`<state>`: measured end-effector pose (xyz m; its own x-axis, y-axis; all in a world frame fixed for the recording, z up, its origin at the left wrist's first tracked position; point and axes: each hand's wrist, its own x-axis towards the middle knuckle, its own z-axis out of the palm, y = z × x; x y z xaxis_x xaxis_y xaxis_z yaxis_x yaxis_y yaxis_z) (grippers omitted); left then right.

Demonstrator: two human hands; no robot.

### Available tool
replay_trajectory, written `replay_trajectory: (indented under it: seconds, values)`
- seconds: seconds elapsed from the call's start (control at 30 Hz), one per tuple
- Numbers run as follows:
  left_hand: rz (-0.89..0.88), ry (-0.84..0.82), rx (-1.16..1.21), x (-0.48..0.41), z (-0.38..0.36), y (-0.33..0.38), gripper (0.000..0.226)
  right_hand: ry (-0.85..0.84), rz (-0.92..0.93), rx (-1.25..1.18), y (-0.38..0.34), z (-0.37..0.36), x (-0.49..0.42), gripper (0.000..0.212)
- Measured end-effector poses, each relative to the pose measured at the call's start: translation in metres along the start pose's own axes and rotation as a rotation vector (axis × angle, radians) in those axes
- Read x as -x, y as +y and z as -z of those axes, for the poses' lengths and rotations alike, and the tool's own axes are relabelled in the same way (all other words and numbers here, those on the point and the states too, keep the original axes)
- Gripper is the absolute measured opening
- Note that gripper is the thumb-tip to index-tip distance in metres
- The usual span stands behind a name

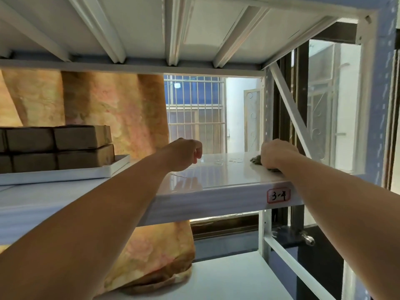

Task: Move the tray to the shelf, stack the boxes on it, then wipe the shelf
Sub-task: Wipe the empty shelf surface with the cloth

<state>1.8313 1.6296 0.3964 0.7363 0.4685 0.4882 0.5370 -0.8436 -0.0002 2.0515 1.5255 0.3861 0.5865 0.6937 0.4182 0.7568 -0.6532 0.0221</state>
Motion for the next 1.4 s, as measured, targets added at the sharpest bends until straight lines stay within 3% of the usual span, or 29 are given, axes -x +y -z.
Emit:
replay_trajectory:
  seconds: [0.1, 0.17, 0.27, 0.37, 0.5, 0.67, 0.87, 0.93, 1.03, 1.23, 1.4]
  values:
    - [0.003, 0.011, 0.055, 0.0, -0.001, 0.001, 0.036, 0.074, -0.024, -0.075, -0.004, 0.005, -0.002, 0.024]
    - [0.03, 0.062, 0.148, -0.001, 0.0, 0.0, 0.031, 0.106, -0.071, -0.312, -0.011, 0.01, -0.006, 0.015]
    - [0.088, 0.15, 0.301, 0.0, 0.003, -0.002, 0.021, 0.127, -0.079, -0.796, -0.031, 0.02, -0.016, 0.02]
    - [0.151, 0.176, 0.472, 0.001, 0.006, -0.002, 0.018, 0.027, -0.044, -1.24, -0.061, 0.035, -0.012, 0.014]
    - [0.18, 0.282, 0.594, 0.004, 0.015, 0.001, 0.01, -0.202, 0.081, -1.609, -0.102, 0.054, 0.007, 0.015]
    - [0.334, 0.41, 1.066, 0.004, 0.021, -0.008, 0.046, -0.294, 0.257, -1.774, -0.132, 0.063, 0.012, 0.021]
    - [0.431, 0.454, 1.289, 0.006, 0.023, -0.011, 0.053, -0.454, 0.362, -1.845, -0.142, 0.056, 0.009, 0.028]
    - [0.494, 0.475, 1.278, 0.006, 0.023, -0.013, 0.049, -0.513, 0.366, -1.837, -0.144, 0.053, 0.006, 0.031]
    - [0.52, 0.483, 1.214, 0.005, 0.023, -0.015, 0.038, -0.464, 0.35, -1.77, -0.147, 0.051, 0.004, 0.024]
    - [0.321, 0.358, 0.926, 0.007, 0.02, -0.008, 0.038, -0.332, 0.27, -1.66, -0.152, 0.053, 0.001, 0.046]
    - [0.264, 0.413, 0.93, 0.009, 0.022, -0.01, 0.042, -0.305, 0.204, -1.845, -0.145, 0.047, 0.002, 0.016]
